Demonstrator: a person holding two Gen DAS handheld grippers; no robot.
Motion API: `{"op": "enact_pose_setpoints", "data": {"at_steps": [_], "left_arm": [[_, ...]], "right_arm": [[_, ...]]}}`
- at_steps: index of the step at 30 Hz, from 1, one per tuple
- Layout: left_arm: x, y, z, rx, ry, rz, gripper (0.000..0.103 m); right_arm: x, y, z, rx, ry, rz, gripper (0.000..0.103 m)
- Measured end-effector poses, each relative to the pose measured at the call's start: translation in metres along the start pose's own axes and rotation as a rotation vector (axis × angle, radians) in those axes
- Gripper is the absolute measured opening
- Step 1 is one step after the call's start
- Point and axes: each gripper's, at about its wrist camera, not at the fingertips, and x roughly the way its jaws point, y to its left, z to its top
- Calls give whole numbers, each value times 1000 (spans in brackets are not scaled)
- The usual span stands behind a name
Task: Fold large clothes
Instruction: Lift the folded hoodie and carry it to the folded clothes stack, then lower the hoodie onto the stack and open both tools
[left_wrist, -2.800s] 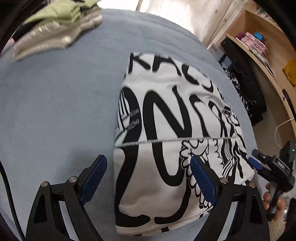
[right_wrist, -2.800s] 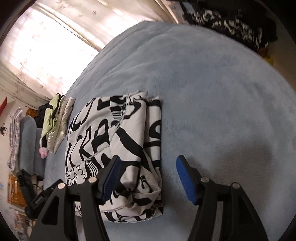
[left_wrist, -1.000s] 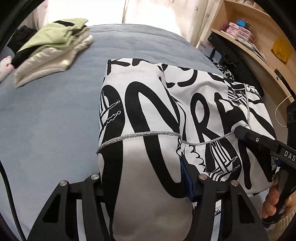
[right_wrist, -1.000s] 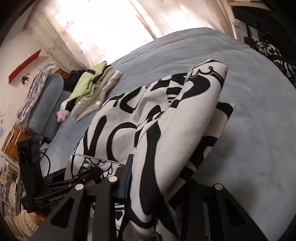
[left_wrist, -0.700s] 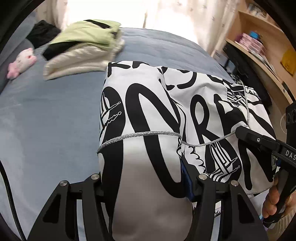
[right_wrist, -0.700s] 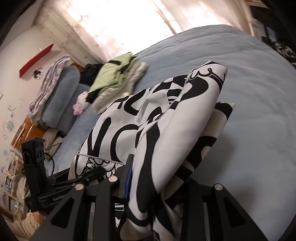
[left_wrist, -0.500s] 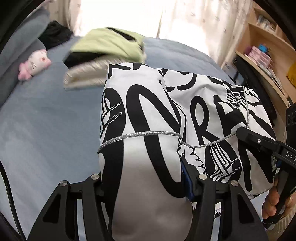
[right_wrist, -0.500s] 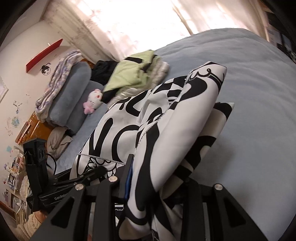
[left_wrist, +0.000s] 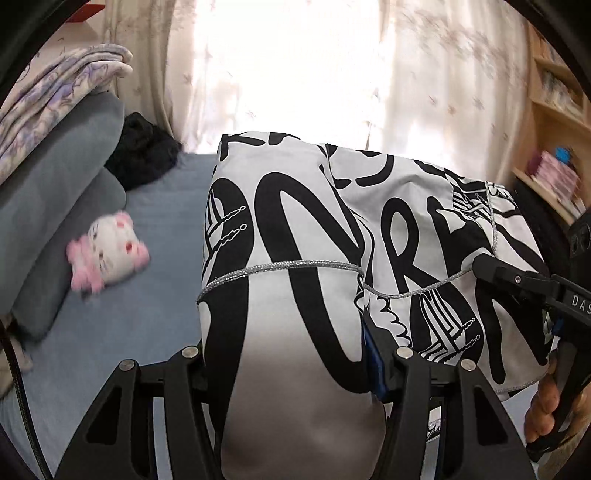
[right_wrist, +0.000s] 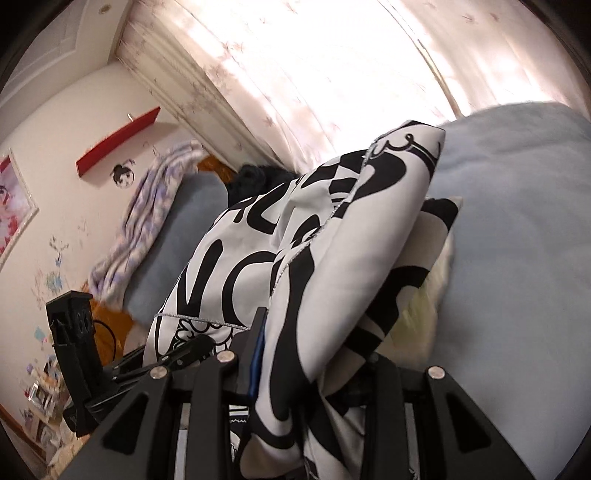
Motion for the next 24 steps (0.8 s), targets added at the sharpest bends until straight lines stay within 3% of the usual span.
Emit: {"op": "enact_pose_setpoints", "data": {"at_steps": [4, 9, 11, 13, 14, 17, 19, 24], "left_arm": [[61, 36, 59, -3, -20, 3, 57], [146, 61, 84, -28, 42, -21, 57], [184, 74, 78, -66, 100, -11, 63], [209, 90, 65, -138, 116, -45, 81], [217, 97, 61, -175, 122, -71, 83], [219, 95, 49, -164, 115, -89, 87], [218, 92, 50, -128, 108, -42, 93], [196, 89, 50, -118, 94, 46, 94]], "right_arm": [[60, -15, 48, 20, -48, 25, 30], [122, -70, 59, 129, -40, 15, 30], [145, -101, 47, 190, -23, -30, 30], [157, -130, 37, 241, -13, -53, 38], [162, -145, 29, 277, 4, -47, 43], [165, -158, 17, 257, 5, -28, 45], [162, -152, 17, 218, 6, -53, 47], [154, -135, 25, 218, 42, -118, 63]]}}
